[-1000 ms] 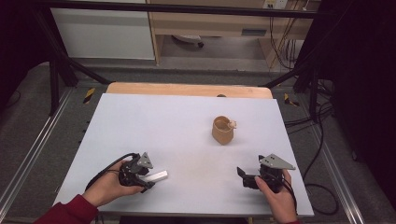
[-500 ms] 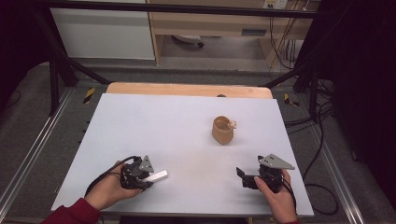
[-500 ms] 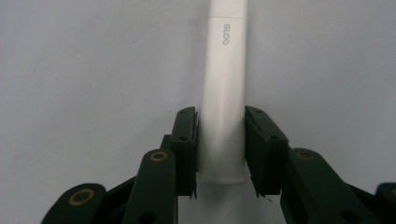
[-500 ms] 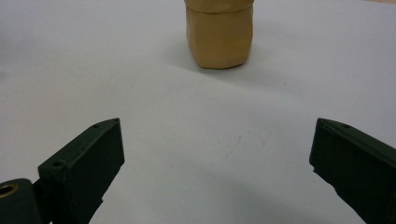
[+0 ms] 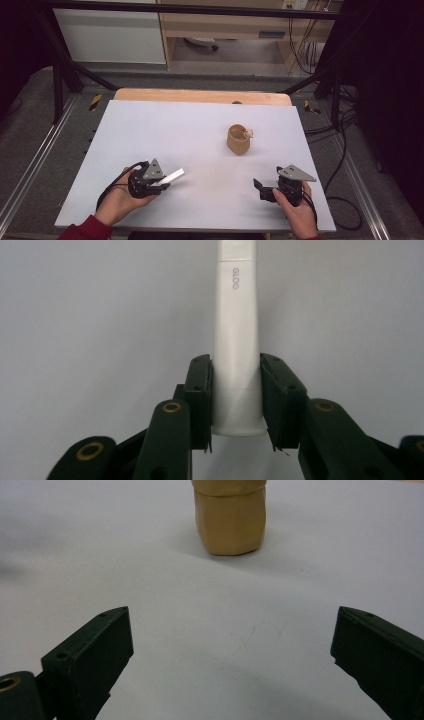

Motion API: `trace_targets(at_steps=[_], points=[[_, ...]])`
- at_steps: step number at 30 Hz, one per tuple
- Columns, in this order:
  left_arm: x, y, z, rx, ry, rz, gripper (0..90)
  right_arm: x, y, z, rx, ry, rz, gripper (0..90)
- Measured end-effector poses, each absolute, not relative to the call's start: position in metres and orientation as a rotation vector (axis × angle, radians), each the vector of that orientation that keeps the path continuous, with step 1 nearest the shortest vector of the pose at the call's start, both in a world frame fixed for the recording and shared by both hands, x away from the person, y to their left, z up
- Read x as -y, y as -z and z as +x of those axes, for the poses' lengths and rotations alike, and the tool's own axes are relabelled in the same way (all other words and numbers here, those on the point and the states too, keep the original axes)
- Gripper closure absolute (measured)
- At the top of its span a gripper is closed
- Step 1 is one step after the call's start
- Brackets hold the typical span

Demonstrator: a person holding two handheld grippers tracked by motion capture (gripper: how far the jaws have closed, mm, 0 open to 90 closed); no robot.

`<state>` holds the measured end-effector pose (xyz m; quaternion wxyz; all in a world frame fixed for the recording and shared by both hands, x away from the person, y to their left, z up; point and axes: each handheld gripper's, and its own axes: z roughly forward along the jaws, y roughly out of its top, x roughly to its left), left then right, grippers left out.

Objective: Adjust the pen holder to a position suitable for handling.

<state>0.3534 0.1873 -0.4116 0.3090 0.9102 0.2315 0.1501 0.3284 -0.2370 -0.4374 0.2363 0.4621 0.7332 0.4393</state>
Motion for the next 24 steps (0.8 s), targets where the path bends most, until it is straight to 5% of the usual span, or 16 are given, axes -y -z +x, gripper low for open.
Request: trace_targets(at_steps=[11, 24], points=[[-0.176, 0.419, 0.378, -0.731, -0.436, 2.098, 67.6, 0.23, 0.434, 0.326, -1.949, -1.245, 1.228, 5.9], [-0.172, 0.418, 0.359, -0.72, -0.498, 1.967, 67.6, 0.199, 0.42, 0.326, -1.904, -1.413, 1.2, 3.0]])
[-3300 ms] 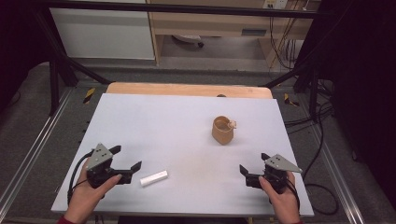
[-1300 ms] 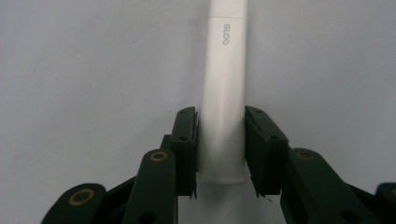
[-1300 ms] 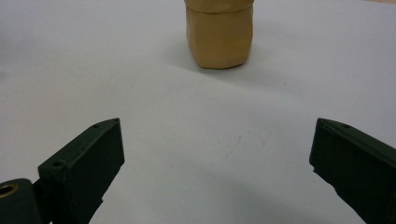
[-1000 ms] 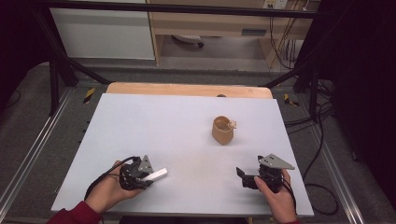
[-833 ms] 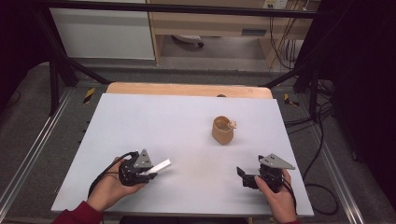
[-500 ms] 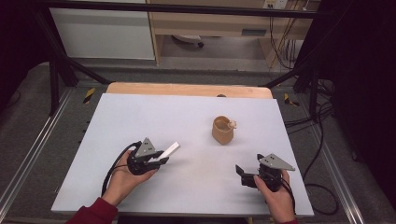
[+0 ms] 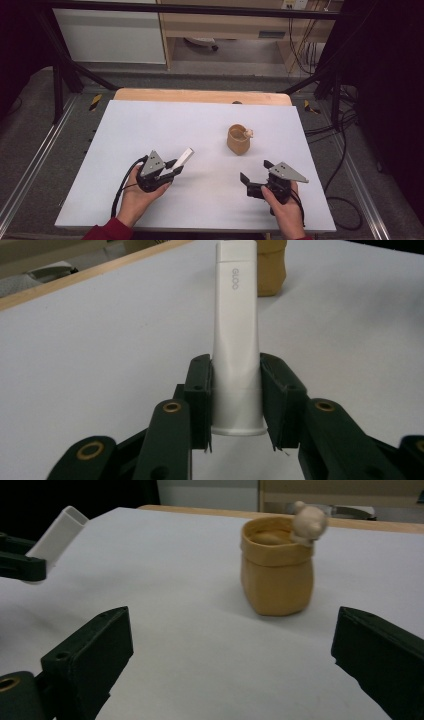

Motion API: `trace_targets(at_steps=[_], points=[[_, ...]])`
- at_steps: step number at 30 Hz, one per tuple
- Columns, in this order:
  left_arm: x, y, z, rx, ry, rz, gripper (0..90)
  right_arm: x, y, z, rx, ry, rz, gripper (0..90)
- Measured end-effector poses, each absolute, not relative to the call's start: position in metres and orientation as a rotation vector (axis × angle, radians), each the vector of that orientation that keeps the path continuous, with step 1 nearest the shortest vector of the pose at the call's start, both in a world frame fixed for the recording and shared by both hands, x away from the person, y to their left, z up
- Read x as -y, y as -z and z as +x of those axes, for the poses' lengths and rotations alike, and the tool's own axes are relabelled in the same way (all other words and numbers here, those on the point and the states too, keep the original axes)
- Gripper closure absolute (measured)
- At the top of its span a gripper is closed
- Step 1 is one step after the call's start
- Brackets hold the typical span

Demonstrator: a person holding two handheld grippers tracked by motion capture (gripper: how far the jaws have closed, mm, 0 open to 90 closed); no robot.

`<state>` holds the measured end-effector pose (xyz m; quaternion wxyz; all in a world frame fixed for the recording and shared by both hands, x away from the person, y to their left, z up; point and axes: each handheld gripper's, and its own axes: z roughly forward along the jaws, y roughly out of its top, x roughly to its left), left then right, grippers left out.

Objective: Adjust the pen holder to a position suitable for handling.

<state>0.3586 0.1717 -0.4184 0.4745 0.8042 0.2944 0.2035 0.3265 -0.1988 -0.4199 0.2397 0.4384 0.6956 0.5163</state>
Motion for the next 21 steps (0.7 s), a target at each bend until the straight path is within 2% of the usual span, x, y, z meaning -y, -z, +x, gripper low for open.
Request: trace_targets(at_steps=[7, 21], points=[[-0.165, 0.417, 0.353, -0.693, -0.523, 1.913, 67.6, 0.175, 0.417, 0.328, -1.958, -1.444, 1.153, 2.1], [-0.164, 0.422, 0.353, -0.676, -0.497, 1.915, 67.6, 0.142, 0.416, 0.333, -1.991, -1.494, 1.151, 3.0]])
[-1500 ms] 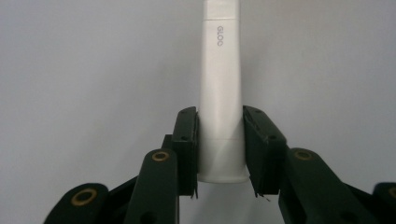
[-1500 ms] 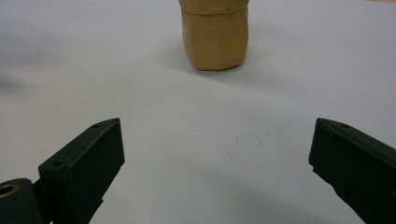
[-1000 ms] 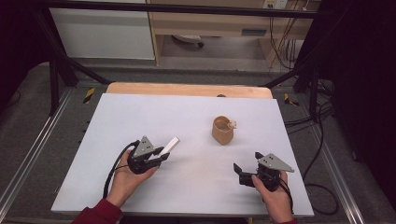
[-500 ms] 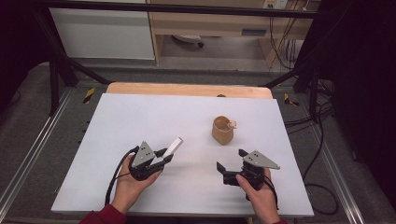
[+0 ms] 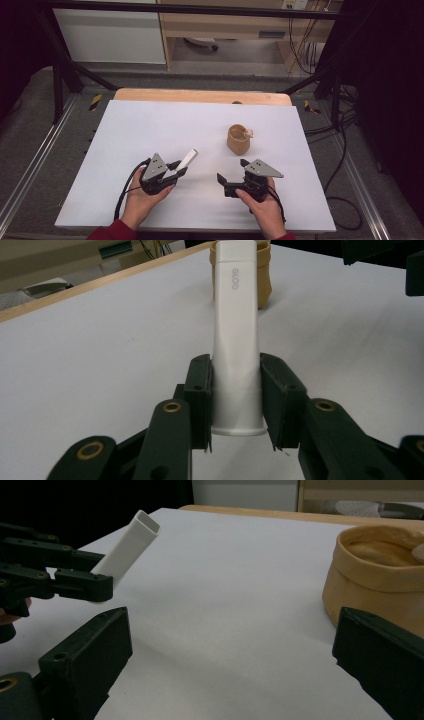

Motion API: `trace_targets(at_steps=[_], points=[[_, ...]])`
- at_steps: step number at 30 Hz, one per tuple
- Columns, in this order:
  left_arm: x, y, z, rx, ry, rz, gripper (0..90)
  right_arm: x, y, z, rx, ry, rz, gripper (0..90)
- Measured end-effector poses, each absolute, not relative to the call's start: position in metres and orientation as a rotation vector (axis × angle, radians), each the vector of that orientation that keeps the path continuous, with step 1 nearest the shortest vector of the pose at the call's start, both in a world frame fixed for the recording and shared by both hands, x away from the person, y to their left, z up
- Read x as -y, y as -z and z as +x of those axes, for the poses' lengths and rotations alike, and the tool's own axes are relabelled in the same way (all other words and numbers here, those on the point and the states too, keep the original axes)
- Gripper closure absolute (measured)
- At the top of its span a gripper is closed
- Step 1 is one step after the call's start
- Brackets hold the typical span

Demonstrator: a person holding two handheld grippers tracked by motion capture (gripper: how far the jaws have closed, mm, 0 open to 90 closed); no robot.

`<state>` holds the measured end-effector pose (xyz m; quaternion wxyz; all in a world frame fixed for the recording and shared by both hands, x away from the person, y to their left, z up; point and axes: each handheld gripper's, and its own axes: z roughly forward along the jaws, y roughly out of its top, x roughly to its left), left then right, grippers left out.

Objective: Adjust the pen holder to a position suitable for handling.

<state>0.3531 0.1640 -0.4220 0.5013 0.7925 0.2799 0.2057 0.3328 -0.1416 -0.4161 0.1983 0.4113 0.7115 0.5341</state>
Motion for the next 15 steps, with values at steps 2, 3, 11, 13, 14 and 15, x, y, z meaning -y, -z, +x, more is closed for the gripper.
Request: trace_targets(at_steps=[2, 3, 11, 13, 14, 15], points=[[-0.165, 0.422, 0.354, -0.689, -0.49, 1.905, 67.6, 0.139, 0.413, 0.332, -1.979, -1.501, 1.143, 2.8], [-0.165, 0.422, 0.355, -0.691, -0.491, 1.902, 67.6, 0.138, 0.411, 0.332, -1.966, -1.507, 1.144, 2.8], [-0.168, 0.42, 0.354, -0.704, -0.525, 1.871, 67.6, 0.13, 0.402, 0.337, -1.936, -1.551, 1.156, 2.3], [-0.169, 0.418, 0.353, -0.713, -0.531, 1.855, 67.6, 0.127, 0.4, 0.339, -1.926, -1.566, 1.162, 2.4], [-0.17, 0.418, 0.353, -0.721, -0.529, 1.844, 67.6, 0.125, 0.399, 0.34, -1.924, -1.574, 1.165, 2.4], [-0.17, 0.418, 0.353, -0.722, -0.528, 1.839, 67.6, 0.122, 0.398, 0.341, -1.925, -1.579, 1.167, 2.4]])
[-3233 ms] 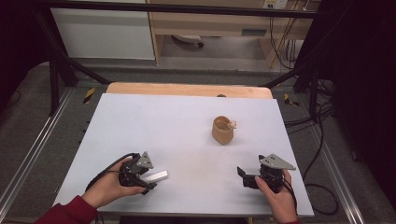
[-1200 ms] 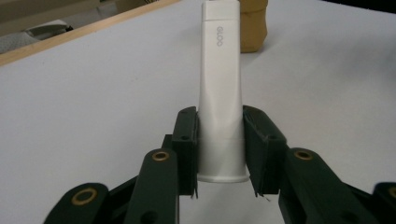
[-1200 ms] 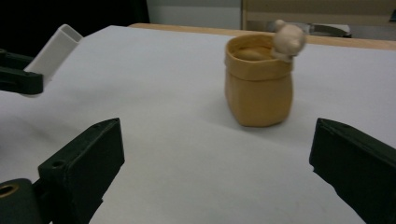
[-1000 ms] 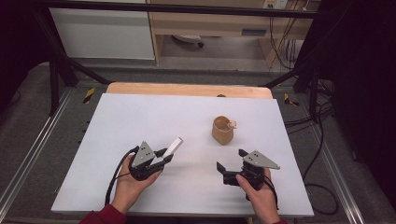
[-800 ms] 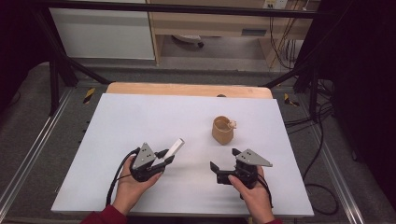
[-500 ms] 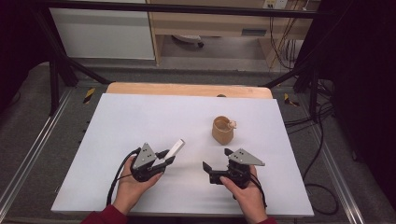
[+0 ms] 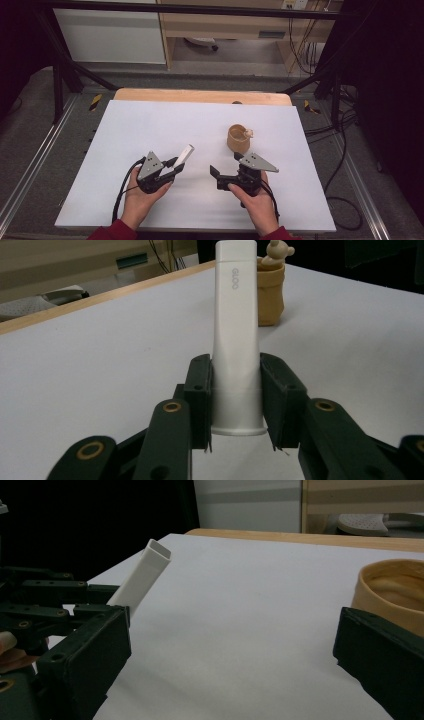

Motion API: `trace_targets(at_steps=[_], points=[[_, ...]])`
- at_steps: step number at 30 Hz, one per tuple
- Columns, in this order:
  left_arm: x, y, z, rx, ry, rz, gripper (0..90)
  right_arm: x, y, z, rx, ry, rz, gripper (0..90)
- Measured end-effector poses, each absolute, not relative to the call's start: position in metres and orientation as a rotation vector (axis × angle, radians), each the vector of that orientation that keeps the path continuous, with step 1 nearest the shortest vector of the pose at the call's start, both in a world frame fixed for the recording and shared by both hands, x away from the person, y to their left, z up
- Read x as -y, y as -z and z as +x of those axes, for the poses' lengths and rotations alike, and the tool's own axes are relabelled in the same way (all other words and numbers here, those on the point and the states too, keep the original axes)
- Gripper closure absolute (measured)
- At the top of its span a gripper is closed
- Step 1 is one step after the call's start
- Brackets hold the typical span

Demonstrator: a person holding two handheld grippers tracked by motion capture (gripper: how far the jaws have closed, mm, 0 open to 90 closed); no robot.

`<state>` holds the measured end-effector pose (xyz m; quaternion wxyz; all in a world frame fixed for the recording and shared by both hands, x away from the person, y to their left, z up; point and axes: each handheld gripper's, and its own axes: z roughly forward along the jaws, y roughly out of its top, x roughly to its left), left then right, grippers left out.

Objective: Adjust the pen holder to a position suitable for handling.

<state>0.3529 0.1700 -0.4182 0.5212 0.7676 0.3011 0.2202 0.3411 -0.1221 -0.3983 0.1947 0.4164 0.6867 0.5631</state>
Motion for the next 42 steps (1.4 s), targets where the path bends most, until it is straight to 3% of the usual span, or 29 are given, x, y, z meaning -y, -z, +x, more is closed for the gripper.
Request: trace_targets(at_steps=[16, 34, 42], points=[[-0.171, 0.416, 0.349, -0.721, -0.568, 1.82, 67.6, 0.082, 0.379, 0.352, -1.966, -1.68, 1.133, 4.6], [-0.166, 0.415, 0.344, -0.7, -0.589, 1.807, 67.6, 0.058, 0.386, 0.36, -2.013, -1.775, 1.213, 21.8], [-0.165, 0.414, 0.343, -0.684, -0.597, 1.801, 67.6, 0.051, 0.392, 0.368, -2.009, -1.851, 1.287, 34.5]])
